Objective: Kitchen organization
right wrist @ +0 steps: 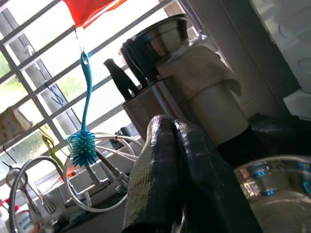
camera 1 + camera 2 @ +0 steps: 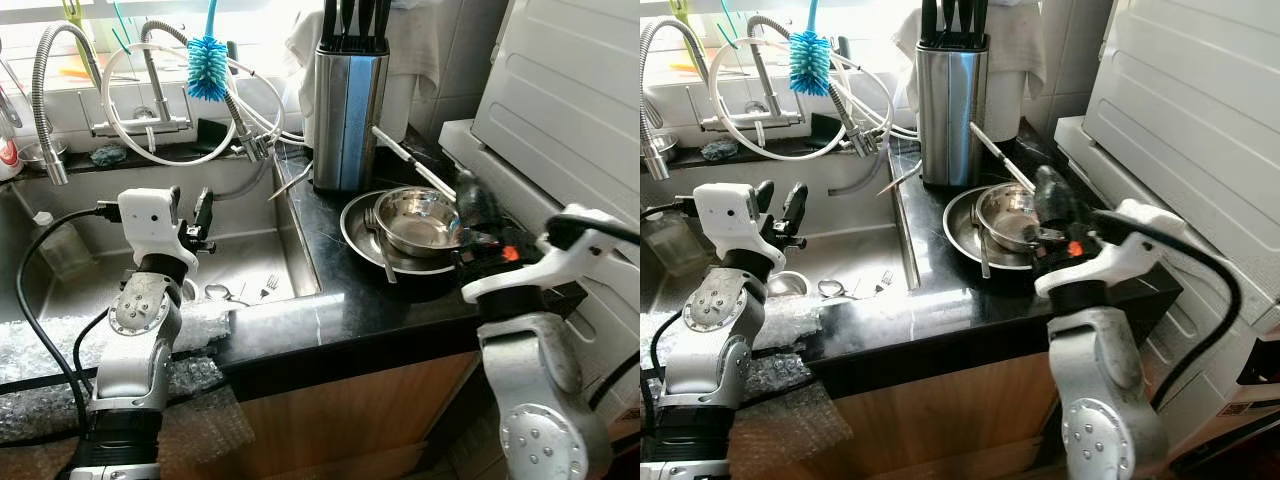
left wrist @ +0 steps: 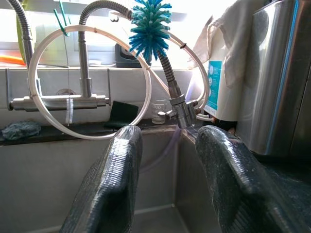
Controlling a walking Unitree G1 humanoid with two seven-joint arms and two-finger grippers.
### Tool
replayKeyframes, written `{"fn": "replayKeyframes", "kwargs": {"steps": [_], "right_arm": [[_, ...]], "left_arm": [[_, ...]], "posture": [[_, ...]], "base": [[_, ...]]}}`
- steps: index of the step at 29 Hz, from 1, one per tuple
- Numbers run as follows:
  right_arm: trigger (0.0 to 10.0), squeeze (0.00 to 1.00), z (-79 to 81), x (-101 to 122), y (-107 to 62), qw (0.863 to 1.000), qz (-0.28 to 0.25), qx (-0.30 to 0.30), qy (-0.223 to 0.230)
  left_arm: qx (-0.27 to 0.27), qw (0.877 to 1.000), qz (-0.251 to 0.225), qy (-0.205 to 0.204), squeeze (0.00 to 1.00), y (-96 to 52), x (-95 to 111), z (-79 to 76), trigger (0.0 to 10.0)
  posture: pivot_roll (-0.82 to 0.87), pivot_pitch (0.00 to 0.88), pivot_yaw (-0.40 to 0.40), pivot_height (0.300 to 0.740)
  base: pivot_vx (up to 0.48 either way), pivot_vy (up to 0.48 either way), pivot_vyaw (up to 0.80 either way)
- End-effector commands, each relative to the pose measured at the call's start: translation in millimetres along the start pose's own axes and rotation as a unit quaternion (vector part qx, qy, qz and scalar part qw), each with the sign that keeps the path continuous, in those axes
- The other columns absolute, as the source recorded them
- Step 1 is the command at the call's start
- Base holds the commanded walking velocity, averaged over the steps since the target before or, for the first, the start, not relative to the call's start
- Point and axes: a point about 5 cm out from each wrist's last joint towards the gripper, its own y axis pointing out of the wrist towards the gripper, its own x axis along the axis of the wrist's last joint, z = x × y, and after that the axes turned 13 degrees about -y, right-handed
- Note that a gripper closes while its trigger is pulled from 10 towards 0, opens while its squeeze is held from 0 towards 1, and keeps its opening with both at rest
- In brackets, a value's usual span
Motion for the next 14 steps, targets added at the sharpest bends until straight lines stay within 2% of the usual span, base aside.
{"fn": "replayKeyframes", "kwargs": {"steps": [1,12,14], "right_arm": [[10.0,0.00,3.3,-3.3,1.3,0.998,-0.005,-0.016,0.066],[10.0,0.00,5.6,-8.2,1.9,0.997,0.025,0.004,0.071],[10.0,0.00,3.4,-16.5,2.1,0.997,0.072,0.006,-0.002]], "left_arm": [[0.003,1.000,0.001,-0.009,0.00,4.2,2.2,0.0,10.0],[0.006,1.000,0.004,-0.017,0.00,3.9,0.8,-0.6,10.0],[0.006,1.000,0.007,-0.018,0.00,3.6,-0.2,-0.8,10.0]], "posture": [[-0.16,0.000,-0.018,0.740],[-0.16,0.000,-0.024,0.740],[-0.16,0.000,-0.025,0.740]], "base": [[0.000,0.000,0.00],[0.000,0.000,0.00],[0.000,0.000,0.00]]}}
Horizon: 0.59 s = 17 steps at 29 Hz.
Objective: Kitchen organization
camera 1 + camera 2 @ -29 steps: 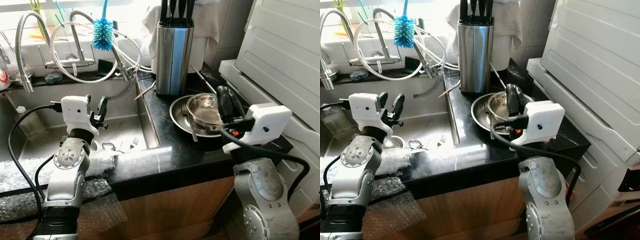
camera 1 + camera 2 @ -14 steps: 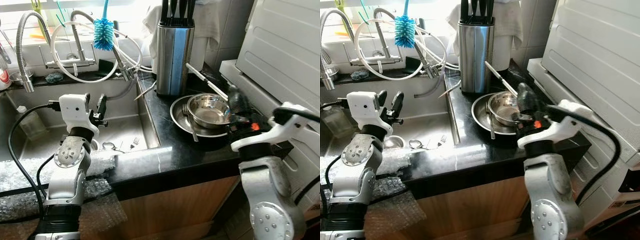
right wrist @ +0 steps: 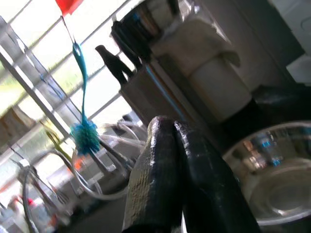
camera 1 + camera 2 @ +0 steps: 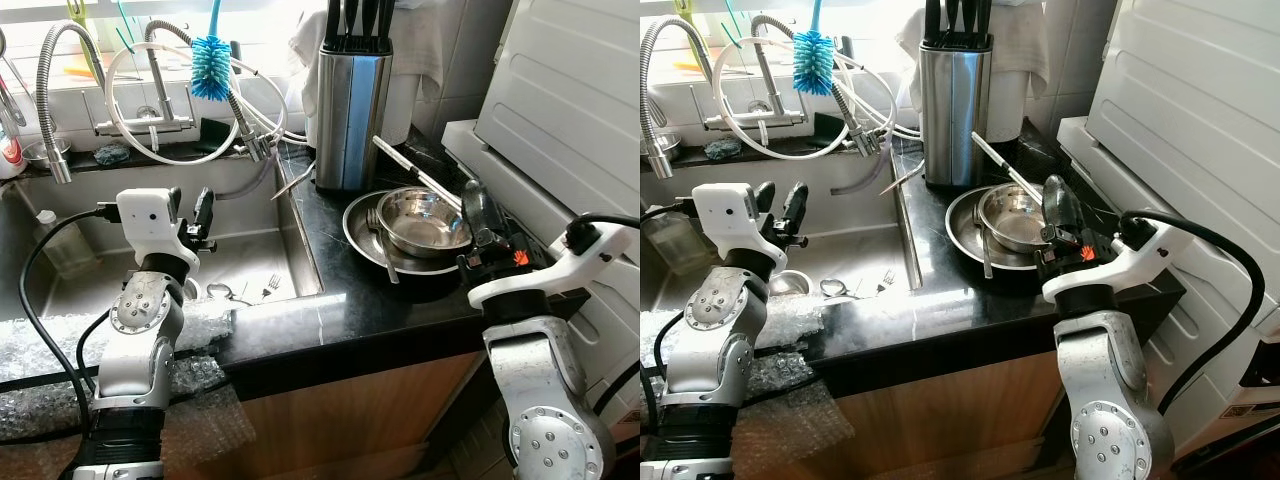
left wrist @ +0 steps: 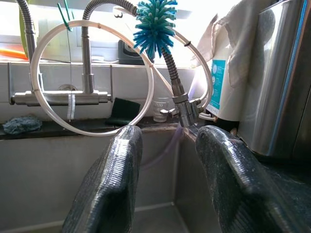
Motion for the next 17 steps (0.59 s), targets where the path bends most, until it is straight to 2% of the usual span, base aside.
{"fn": "replayKeyframes", "kwargs": {"steps": [1,3,5,6,8,17], "right_arm": [[10.0,0.00,0.0,-6.5,1.9,0.999,0.031,-0.001,-0.038],[10.0,0.00,-5.6,-7.8,2.5,0.998,0.039,-0.010,-0.057],[10.0,0.00,-6.4,-4.0,3.1,0.999,0.032,-0.005,-0.042],[10.0,0.00,-5.3,-1.2,4.0,0.998,0.030,0.010,-0.053],[10.0,0.00,-1.0,5.7,6.7,0.993,0.029,0.050,-0.103],[10.0,0.00,10.3,15.3,9.0,0.988,0.012,0.113,-0.107]], "left_arm": [[0.001,1.000,0.003,-0.009,0.00,2.6,0.0,-1.3,10.0],[0.002,1.000,0.005,-0.009,0.00,2.6,-0.4,-1.4,10.0],[0.002,1.000,0.004,-0.009,0.00,3.0,-0.2,-1.4,10.0],[0.003,1.000,0.004,-0.010,0.00,3.2,0.2,-1.0,10.0],[0.004,1.000,0.001,-0.010,0.00,3.6,1.0,-0.5,10.0],[0.006,1.000,-0.005,-0.013,0.00,4.8,2.6,-0.3,10.0]], "posture": [[-0.17,0.000,-0.025,0.740],[-0.17,0.000,-0.025,0.740],[-0.16,0.000,-0.026,0.740],[-0.17,0.000,-0.026,0.740],[-0.17,0.000,-0.026,0.740],[-0.17,0.000,-0.026,0.740]], "base": [[0.000,0.000,0.00],[0.000,0.000,0.00],[0.000,0.000,0.00],[0.000,0.000,0.00],[0.000,0.000,0.00],[0.000,0.000,0.00]]}}
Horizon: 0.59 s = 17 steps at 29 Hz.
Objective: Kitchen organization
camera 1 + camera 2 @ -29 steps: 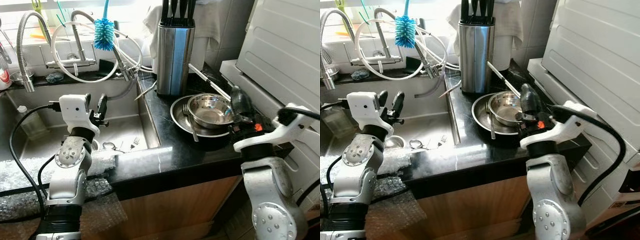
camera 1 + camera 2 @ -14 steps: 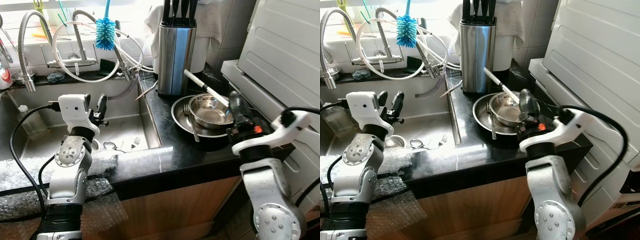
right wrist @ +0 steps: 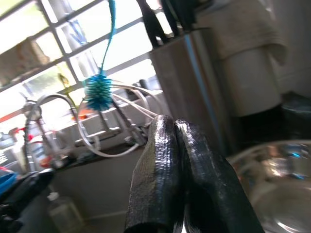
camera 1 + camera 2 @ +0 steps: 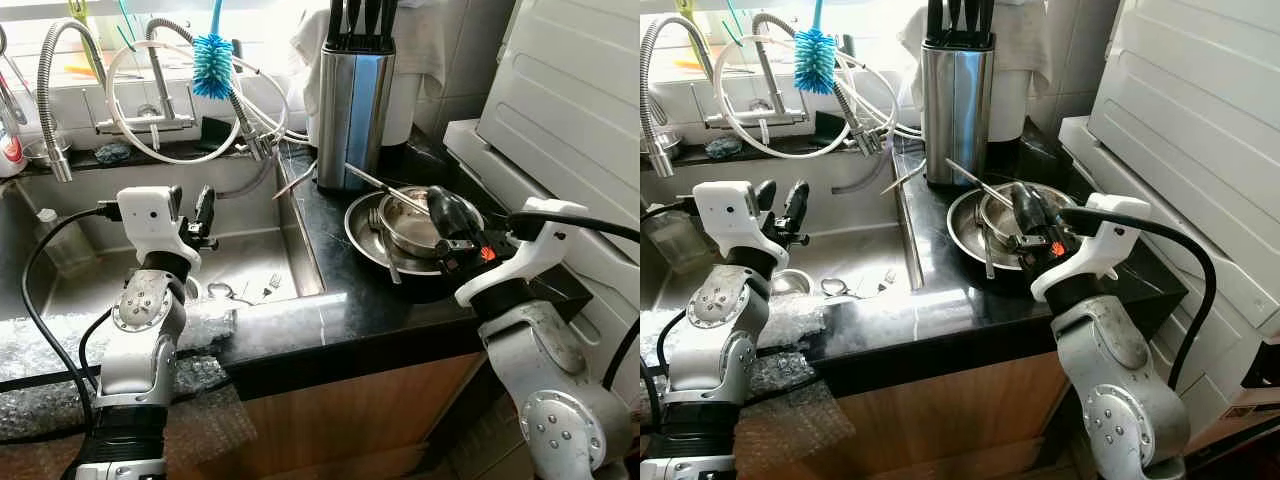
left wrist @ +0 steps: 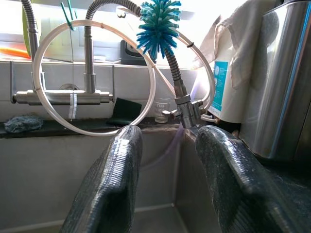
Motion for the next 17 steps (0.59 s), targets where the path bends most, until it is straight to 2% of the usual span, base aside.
{"fn": "replayKeyframes", "kwargs": {"steps": [1,5,8,13,15,17], "right_arm": [[10.0,0.00,11.9,12.1,0.3,0.998,-0.027,0.055,0.007],[10.0,0.00,19.0,12.1,-2.0,0.994,-0.032,0.099,0.035],[10.0,0.00,23.1,8.0,-8.3,0.988,-0.030,0.136,0.064],[10.0,0.00,23.4,7.0,-15.0,0.981,-0.039,0.164,0.092],[10.0,0.00,20.1,6.5,-19.6,0.978,-0.048,0.171,0.113],[10.0,0.00,17.0,4.7,-22.1,0.976,-0.051,0.170,0.126]], "left_arm": [[0.005,1.000,-0.004,-0.010,0.00,3.2,1.9,0.7,10.0],[0.006,1.000,-0.005,-0.011,0.00,3.5,2.0,0.8,10.0],[0.017,0.999,-0.005,-0.029,0.00,4.1,2.3,2.8,10.0],[0.018,0.999,0.002,-0.043,0.00,4.7,1.3,3.9,10.0],[0.026,0.997,0.005,-0.068,0.00,5.0,0.7,5.5,10.0],[0.030,0.997,0.005,-0.075,0.00,5.2,0.9,6.6,10.0]], "posture": [[-0.17,0.000,-0.028,0.740],[-0.17,0.000,-0.029,0.740],[-0.17,0.000,-0.030,0.740],[-0.17,0.000,-0.030,0.740],[-0.17,0.000,-0.029,0.740],[-0.17,0.000,-0.029,0.740]], "base": [[0.000,0.000,0.00],[0.000,0.000,0.00],[0.000,0.000,0.00],[0.000,0.000,0.00],[0.000,0.000,0.00],[0.000,0.000,0.00]]}}
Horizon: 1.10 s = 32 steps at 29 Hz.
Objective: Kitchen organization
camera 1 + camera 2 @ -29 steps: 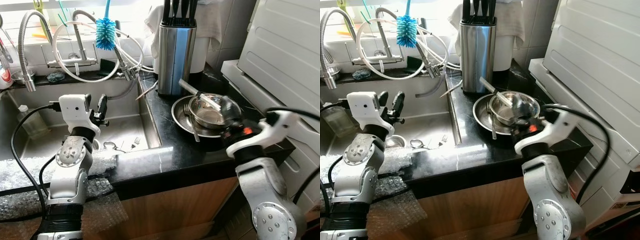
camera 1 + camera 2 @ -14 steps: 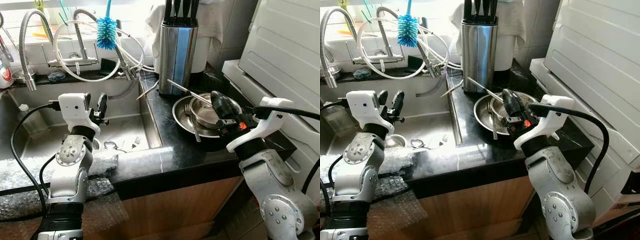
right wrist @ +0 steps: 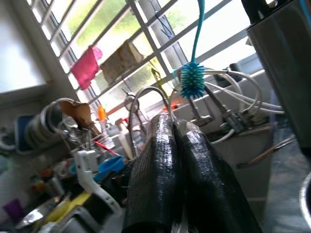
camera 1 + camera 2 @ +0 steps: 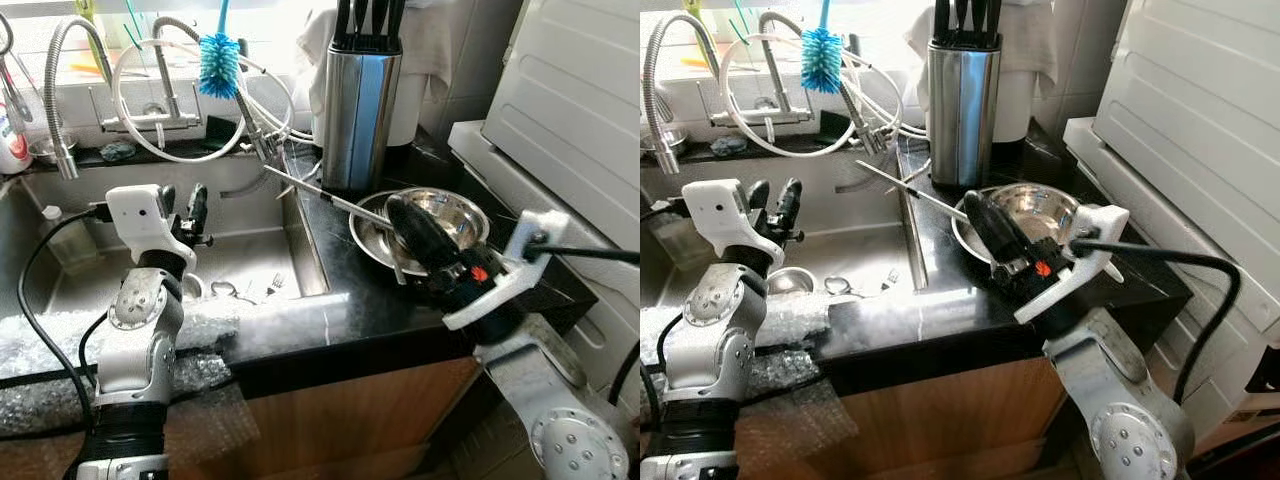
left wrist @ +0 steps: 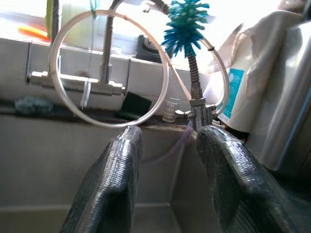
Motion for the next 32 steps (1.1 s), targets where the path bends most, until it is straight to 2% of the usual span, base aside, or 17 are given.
{"fn": "replayKeyframes", "kwargs": {"steps": [1,6,10,14,15,16,17,20,22,24,26,28,29,31,32], "right_arm": [[10.0,0.00,-0.6,5.9,-2.8,1.000,-0.018,0.005,0.003],[10.0,0.00,-6.9,4.2,-11.5,0.997,-0.047,-0.010,0.052],[10.0,0.00,-8.8,2.4,-15.0,0.996,-0.057,-0.013,0.072],[10.0,0.00,-11.4,1.4,-20.7,0.989,-0.089,-0.020,0.116],[10.0,0.00,-10.5,0.5,-21.8,0.988,-0.094,-0.018,0.124],[10.0,0.00,-10.3,0.3,-22.0,0.987,-0.095,-0.017,0.126],[10.0,0.00,-9.4,-1.7,-23.7,0.986,-0.098,-0.016,0.136],[10.0,0.00,-10.7,-5.5,-27.6,0.981,-0.110,-0.024,0.160],[10.0,0.00,-11.2,-6.2,-28.3,0.980,-0.112,-0.028,0.163],[10.0,0.00,-12.4,-8.1,-30.5,0.974,-0.125,-0.037,0.183],[10.0,0.00,-12.3,-8.5,-30.8,0.973,-0.128,-0.039,0.189],[10.0,0.00,-12.2,-8.6,-30.7,0.973,-0.129,-0.038,0.190],[10.0,0.00,-11.8,-9.1,-31.0,0.970,-0.134,-0.039,0.198],[10.0,0.00,-11.7,-9.1,-31.0,0.970,-0.135,-0.039,0.200],[10.0,0.00,-11.8,-10.7,-31.2,0.966,-0.140,-0.040,0.211]], "left_arm": [[0.005,1.000,0.002,-0.014,0.00,3.7,1.7,1.0,10.0],[0.009,1.000,0.002,-0.024,0.00,3.9,3.3,2.8,10.0],[0.022,0.999,0.002,-0.040,0.00,4.6,4.5,5.8,10.0],[0.038,0.992,0.013,-0.117,0.00,6.4,4.7,8.6,10.0],[0.029,0.985,0.025,-0.169,0.00,7.4,3.5,6.3,10.0],[0.026,0.983,0.028,-0.181,0.00,7.7,3.3,5.6,10.0],[-0.001,0.974,0.039,-0.225,0.00,7.8,3.4,-0.9,10.0],[-0.043,0.957,0.052,-0.282,0.00,6.9,5.3,-11.7,10.0],[-0.047,0.954,0.053,-0.291,0.00,6.6,5.6,-13.0,10.0],[-0.077,0.941,0.057,-0.326,0.00,4.1,8.1,-19.2,10.0],[-0.085,0.934,0.057,-0.344,0.00,3.1,10.2,-20.5,10.0],[-0.086,0.932,0.057,-0.348,0.00,3.0,10.8,-20.7,10.0],[-0.094,0.924,0.053,-0.367,0.00,2.6,14.3,-21.7,10.0],[-0.095,0.923,0.053,-0.369,0.00,2.6,14.7,-21.8,10.0],[-0.100,0.917,0.055,-0.382,0.00,1.9,14.5,-23.2,10.0]], "posture": [[-0.17,0.000,-0.029,0.740],[-0.16,0.000,-0.027,0.740],[-0.16,0.000,-0.027,0.740],[-0.16,0.000,-0.026,0.740],[-0.16,0.000,-0.026,0.740],[-0.16,0.000,-0.026,0.740],[-0.15,0.000,-0.026,0.740],[-0.16,0.000,-0.027,0.740],[-0.16,0.000,-0.027,0.740],[-0.15,0.000,-0.027,0.740],[-0.16,0.000,-0.027,0.740],[-0.16,0.000,-0.027,0.740],[-0.15,0.000,-0.029,0.740],[-0.15,0.000,-0.029,0.740],[-0.15,0.000,-0.030,0.740]], "base": [[0.000,0.000,0.00],[0.000,0.000,0.00],[0.000,0.000,0.00],[0.000,0.000,0.00],[0.000,0.000,0.00],[0.000,0.000,0.00],[0.000,0.000,0.00],[0.000,0.000,0.00],[0.000,0.000,0.00],[0.000,0.000,0.00],[0.000,0.000,0.00],[0.000,0.000,0.00],[0.000,0.000,0.00],[0.000,0.000,0.00],[0.000,0.000,0.00]]}}
